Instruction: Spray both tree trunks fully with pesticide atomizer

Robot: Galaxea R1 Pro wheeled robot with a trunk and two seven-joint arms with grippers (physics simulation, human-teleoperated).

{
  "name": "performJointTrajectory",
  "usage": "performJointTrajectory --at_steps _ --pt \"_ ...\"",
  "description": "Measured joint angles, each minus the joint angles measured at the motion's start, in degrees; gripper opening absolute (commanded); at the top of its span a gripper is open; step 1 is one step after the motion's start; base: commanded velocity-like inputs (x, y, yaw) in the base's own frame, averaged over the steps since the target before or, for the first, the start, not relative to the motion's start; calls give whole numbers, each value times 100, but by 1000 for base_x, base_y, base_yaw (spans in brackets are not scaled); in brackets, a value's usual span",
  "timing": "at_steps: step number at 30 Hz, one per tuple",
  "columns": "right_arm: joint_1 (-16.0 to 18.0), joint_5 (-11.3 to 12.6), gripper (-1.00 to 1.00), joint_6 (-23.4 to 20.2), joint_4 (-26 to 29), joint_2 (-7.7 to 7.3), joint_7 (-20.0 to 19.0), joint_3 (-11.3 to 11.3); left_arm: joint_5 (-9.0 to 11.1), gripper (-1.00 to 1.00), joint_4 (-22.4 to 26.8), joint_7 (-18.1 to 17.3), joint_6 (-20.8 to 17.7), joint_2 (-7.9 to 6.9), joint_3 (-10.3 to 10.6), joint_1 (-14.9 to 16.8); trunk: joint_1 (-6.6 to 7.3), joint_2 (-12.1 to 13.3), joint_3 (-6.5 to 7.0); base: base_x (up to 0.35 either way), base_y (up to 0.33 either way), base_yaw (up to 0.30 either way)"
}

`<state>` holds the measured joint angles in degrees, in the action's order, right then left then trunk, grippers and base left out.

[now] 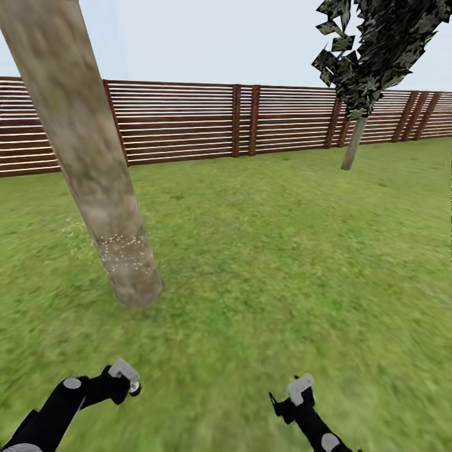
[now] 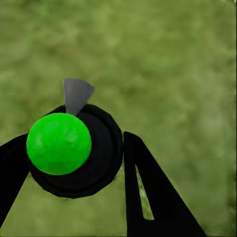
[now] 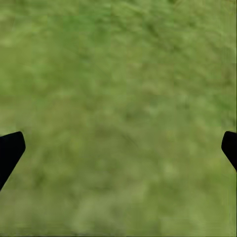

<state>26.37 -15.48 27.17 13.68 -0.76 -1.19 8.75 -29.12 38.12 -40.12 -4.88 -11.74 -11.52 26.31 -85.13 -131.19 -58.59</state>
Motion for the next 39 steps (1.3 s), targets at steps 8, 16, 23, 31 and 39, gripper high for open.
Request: performJointTrajectory --at_steps 8,16,23,31,39 --pt "241 -1330 100 -1371 2042 -87 -3469 26 -1249 -100 103 -1641 325 80 194 23 3 0 0 -18 0 0" --pt "427 -1371 -100 -1715 2088 -24 -4509 63 -1399 -100 80 -1703 259 355 1001 187 3 0 1 0 0 0" --pt "576 -1385 -100 -1722 2310 203 -4923 483 -1441 -100 34 -1712 72 784 1563 368 3 0 0 0 0 0" --pt "586 -1388 -100 -1726 2331 422 -4924 616 -1901 -100 38 -1692 40 1429 1924 453 3 0 0 0 0 0" --pt "586 -1382 -100 -1718 2336 433 -4923 616 -1934 -100 51 -1497 -91 1565 1913 529 3 0 0 0 0 0"
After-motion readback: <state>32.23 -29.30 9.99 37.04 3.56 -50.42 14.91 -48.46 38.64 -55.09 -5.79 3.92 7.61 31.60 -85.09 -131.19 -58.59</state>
